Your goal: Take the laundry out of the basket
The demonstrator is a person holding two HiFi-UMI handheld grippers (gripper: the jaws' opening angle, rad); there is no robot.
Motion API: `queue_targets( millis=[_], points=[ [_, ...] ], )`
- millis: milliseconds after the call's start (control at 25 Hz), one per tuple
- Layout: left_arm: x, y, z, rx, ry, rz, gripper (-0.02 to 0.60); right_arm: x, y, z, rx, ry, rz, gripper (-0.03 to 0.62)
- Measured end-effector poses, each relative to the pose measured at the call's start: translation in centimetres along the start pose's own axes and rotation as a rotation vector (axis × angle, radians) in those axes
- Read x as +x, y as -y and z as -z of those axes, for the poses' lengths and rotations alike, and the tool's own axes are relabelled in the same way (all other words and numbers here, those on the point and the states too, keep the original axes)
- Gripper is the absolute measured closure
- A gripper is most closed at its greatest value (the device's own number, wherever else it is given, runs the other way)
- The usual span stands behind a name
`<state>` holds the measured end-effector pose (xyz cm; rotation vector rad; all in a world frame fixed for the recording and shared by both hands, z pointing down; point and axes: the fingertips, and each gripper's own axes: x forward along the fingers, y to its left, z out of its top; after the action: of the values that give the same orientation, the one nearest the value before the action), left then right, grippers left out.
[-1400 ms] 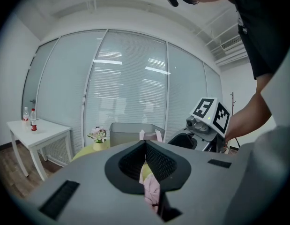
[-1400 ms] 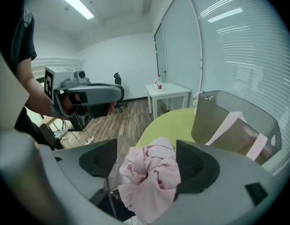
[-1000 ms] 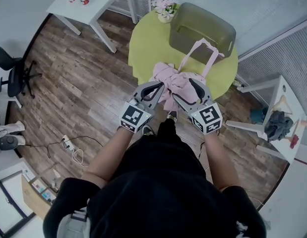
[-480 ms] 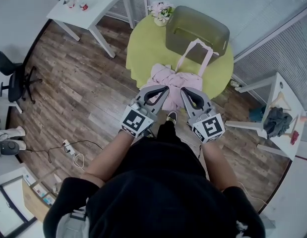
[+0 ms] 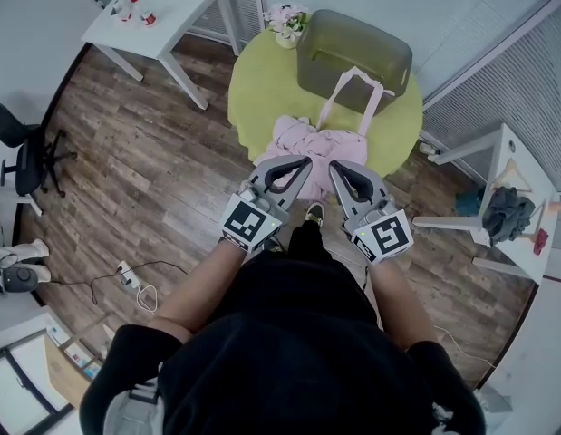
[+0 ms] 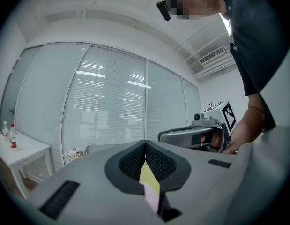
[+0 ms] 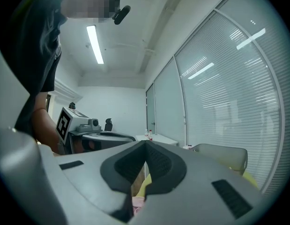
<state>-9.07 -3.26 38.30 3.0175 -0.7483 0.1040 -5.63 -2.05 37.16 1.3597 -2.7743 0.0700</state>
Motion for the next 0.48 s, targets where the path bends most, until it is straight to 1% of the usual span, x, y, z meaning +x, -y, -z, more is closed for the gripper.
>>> queue_targets(
  millis=[120,280,480],
  points=[
    [-0.2,0.3,-0.17,0.001,0.005,0.017,0.571,-0.08,-0.17,-0.08,-0.005,0.002,0.008,0.572],
    [-0.37,0.36,-0.2,-0.012,0.017,0.021,0.571,-0.13,-0.29,-0.02,0.001,-0.002,0.016,0.571],
    [-0.65,0.61,-0.08,-0.008,0.017,0.03,0.571,-0.37,-0.69,0.2,-0.004,-0.013,0.022,0.572]
  ],
)
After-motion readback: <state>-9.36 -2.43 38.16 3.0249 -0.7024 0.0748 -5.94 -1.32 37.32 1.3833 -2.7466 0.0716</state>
